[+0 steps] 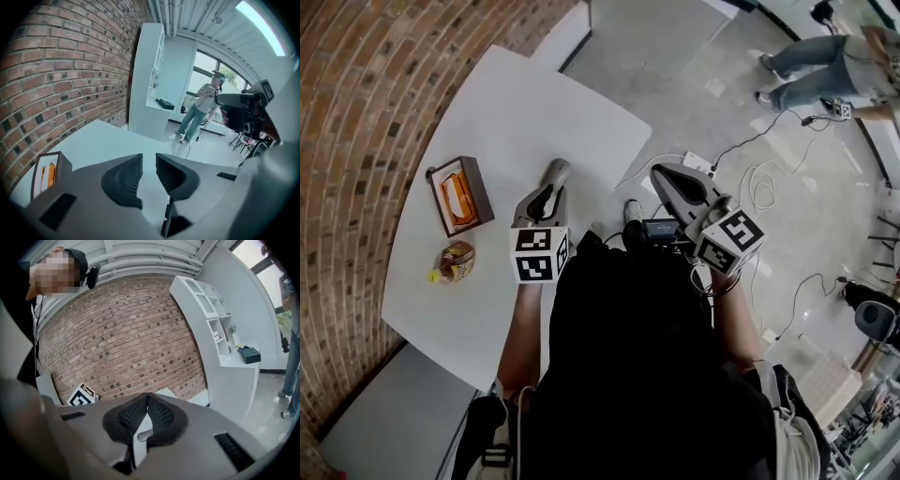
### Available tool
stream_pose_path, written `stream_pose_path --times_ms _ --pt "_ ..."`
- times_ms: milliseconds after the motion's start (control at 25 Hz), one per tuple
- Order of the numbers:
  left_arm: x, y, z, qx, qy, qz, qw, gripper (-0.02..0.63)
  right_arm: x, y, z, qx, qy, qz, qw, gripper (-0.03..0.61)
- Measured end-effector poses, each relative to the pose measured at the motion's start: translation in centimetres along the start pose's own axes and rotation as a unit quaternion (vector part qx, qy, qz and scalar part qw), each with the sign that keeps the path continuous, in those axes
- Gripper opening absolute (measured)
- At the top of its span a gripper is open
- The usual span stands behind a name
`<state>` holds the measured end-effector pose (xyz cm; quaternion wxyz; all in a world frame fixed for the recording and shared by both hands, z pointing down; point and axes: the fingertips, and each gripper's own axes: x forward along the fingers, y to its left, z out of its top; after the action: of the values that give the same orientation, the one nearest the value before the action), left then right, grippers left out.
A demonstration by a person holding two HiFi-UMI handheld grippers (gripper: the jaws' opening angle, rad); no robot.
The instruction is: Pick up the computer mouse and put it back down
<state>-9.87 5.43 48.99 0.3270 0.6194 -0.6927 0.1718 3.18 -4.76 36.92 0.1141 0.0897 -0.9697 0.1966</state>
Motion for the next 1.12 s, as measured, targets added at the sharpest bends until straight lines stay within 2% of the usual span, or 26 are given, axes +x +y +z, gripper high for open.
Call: stream_pose_path --times_ms 320,480,1120 --pt "1.7 1.3 -2.0 0.037 0.036 -0.023 0.9984 0.129 -0.4 1.1 -0.7 0.009 0.000 -0.035 0.999 0.017" --pt "2.8 1.5 -2.9 0.057 0.051 -0.041 0.9962 0.183 -0.5 1.7 -1.2 0.013 0.006 -0.049 0.999 0.017" --pt "6.1 4.1 -6.4 0.082 0.098 -0.070 0.9894 0.241 -0.8 3.0 -2.1 0.025 0.013 -0.103 0.994 0.017"
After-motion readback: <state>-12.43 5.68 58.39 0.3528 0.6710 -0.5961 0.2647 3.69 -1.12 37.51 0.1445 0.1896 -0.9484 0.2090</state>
